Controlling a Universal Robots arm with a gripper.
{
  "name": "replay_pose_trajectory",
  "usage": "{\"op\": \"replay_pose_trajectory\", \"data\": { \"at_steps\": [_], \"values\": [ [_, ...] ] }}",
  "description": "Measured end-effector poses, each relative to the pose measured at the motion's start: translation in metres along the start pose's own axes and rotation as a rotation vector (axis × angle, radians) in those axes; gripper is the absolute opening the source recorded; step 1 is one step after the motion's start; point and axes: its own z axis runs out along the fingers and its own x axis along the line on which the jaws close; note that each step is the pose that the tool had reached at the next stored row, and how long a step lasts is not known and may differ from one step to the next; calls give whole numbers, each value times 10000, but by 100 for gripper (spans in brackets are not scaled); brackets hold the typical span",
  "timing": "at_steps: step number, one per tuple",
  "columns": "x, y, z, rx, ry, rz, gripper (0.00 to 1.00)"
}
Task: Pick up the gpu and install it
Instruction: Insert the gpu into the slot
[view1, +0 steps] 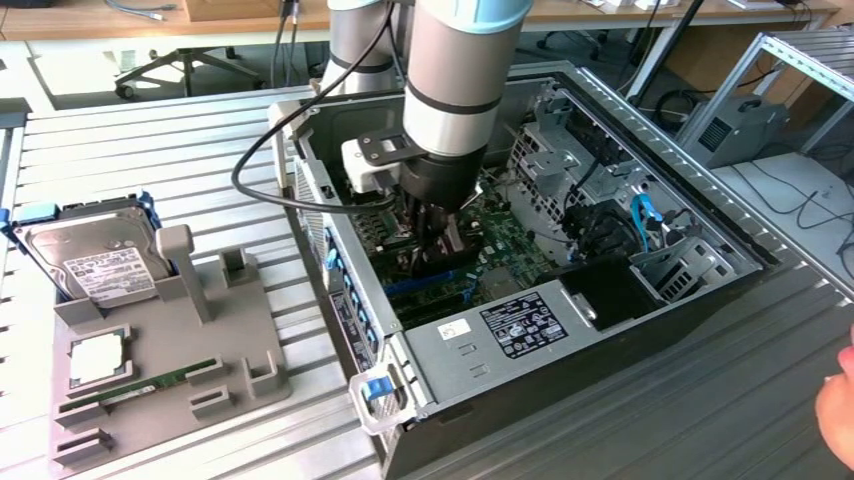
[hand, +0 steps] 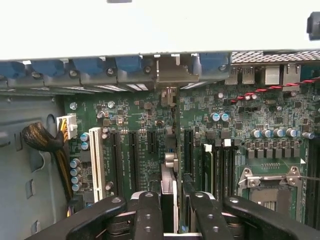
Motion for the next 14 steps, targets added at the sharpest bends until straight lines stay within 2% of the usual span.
{"op": "replay_pose_trajectory", "data": {
  "at_steps": [4,11,12,14],
  "values": [
    [0,1,24,-2,41,1,27],
    [1,4,96,-41,62,1,27],
    [-1,3,105,-33,46,1,27],
    [0,3,105,-36,50,1,27]
  ]
}}
